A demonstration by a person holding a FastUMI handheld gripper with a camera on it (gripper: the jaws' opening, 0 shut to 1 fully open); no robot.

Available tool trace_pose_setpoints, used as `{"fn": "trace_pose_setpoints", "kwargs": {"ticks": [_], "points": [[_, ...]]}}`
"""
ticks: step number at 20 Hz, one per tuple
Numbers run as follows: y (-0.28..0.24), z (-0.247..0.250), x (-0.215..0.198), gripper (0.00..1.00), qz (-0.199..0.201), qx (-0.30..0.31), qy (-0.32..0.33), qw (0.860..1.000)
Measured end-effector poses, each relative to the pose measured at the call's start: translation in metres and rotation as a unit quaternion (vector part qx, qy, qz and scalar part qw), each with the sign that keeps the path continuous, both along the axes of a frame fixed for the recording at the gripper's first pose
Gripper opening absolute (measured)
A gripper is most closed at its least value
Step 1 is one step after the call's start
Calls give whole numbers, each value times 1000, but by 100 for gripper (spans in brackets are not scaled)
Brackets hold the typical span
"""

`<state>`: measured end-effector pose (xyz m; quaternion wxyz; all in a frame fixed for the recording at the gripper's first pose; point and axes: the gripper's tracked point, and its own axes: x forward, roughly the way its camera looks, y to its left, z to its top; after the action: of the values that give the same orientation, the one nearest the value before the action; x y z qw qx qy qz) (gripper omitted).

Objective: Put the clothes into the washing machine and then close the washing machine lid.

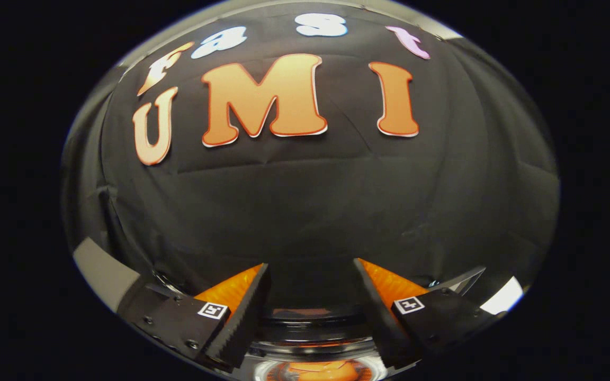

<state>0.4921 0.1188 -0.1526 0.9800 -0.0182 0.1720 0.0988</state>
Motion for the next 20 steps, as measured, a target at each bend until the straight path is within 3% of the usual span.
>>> {"fn": "trace_pose_setpoints", "kwargs": {"ticks": [9, 15, 20], "points": [[-4, 3, -17, 99, -11, 11, -16, 1000], [-13, 4, -76, 98, -14, 9, -32, 999], [-16, 0, -97, 98, -15, 7, -49, 999]]}}
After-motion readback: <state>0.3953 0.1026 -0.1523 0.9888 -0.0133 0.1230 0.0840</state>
